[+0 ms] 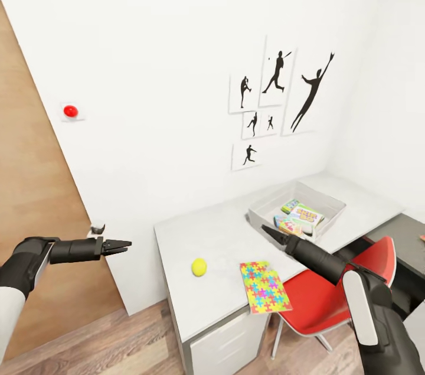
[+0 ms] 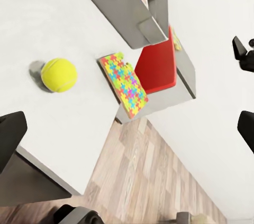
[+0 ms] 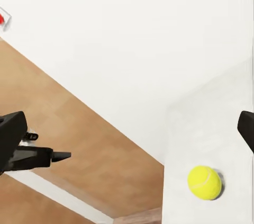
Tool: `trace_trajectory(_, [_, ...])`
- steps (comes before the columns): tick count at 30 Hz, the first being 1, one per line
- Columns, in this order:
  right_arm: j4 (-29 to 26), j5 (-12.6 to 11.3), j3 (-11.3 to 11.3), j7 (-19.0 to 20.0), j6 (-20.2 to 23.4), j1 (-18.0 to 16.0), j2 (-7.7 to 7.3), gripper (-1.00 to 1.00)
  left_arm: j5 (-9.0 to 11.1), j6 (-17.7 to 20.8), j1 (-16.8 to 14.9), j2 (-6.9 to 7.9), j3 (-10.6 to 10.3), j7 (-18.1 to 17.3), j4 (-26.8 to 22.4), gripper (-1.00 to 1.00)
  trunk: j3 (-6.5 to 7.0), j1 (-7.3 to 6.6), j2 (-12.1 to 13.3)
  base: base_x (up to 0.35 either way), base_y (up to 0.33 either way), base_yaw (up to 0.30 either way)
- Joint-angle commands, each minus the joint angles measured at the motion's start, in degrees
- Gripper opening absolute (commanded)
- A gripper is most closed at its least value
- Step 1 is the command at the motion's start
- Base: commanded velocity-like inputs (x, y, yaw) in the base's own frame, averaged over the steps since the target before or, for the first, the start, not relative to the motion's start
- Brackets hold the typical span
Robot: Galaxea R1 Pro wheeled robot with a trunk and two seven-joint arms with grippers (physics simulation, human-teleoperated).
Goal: Put all the toys in the child's room - the three board games (two on the bed and one on the table), the two jigsaw puzzles on the table, and the tennis ball on the table - inside the toy box on the table in the child's room.
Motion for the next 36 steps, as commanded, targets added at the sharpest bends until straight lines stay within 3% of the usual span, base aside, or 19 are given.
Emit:
trace_trajectory(1, [-0.4, -0.1, -0.7, 0.7, 0.4, 0.3, -0.01, 1.00, -0.6, 0.6, -0.1, -0.02, 0.2, -0.5, 0.0, 1.00, -0.12, 0.04, -0.1, 0.000, -0.014, -0.033])
trace_trajectory(5, [-1.5, -0.1, -5.8, 5.1, 1.1, 1.3, -0.06, 1.00, -0.6, 0.6, -0.1, -0.06, 0.2, -0.5, 0.0, 1.00, -0.11, 0.04, -0.1, 0.000, -0.006, -0.014])
trace_trajectory(8, [-1.7, 0.2, -12.8, 11.6, 2.0, 1.6, -0.07, 1.00, -0.6, 0.6, -0.1, -0.11, 0.2, -0.5, -0.1, 1.00, -0.11, 0.04, -0.1, 0.000, -0.002, -0.004])
trace_trajectory(9, [-1.6, 0.2, -14.1, 12.7, 2.1, 1.6, -0.07, 1.00, -0.6, 0.6, -0.1, -0.12, 0.2, -0.5, -0.1, 1.00, -0.11, 0.04, -0.1, 0.000, -0.001, -0.002])
trace_trajectory(11, [-1.4, 0.5, -19.6, 16.1, 2.9, 1.7, -0.09, 1.00, -0.6, 0.6, -0.1, -0.12, 0.2, -0.5, -0.1, 1.00, -0.11, 0.04, -0.1, 0.000, -0.003, -0.001])
trace_trajectory(13, [-1.3, 0.7, -23.1, 17.5, 3.7, 1.7, -0.08, 1.00, -0.6, 0.6, -0.1, -0.20, 0.2, -0.5, 0.0, 1.00, -0.11, 0.04, -0.1, -0.002, -0.054, 0.000])
trace_trajectory(16, [-1.2, 0.8, -26.3, 18.6, 4.8, 2.0, -0.08, 1.00, -0.6, 0.6, -0.1, -0.28, 0.1, -0.5, -0.1, 1.00, -0.11, 0.04, -0.1, -0.032, -0.175, 0.000])
trace_trajectory(23, [-1.2, 0.7, -28.2, 19.1, 5.3, 2.5, -0.53, 1.00, -0.6, 0.6, -0.1, -0.31, 0.2, -0.5, -0.1, 1.00, -0.11, 0.04, -0.1, -0.033, -0.271, 0.000])
trace_trajectory(36, [-1.1, 0.7, -28.1, 18.9, 4.9, 2.8, -1.39, 1.00, -0.6, 0.7, -0.1, -0.47, 0.1, -0.5, -0.1, 1.00, -0.11, 0.04, -0.1, -0.002, -0.303, 0.000])
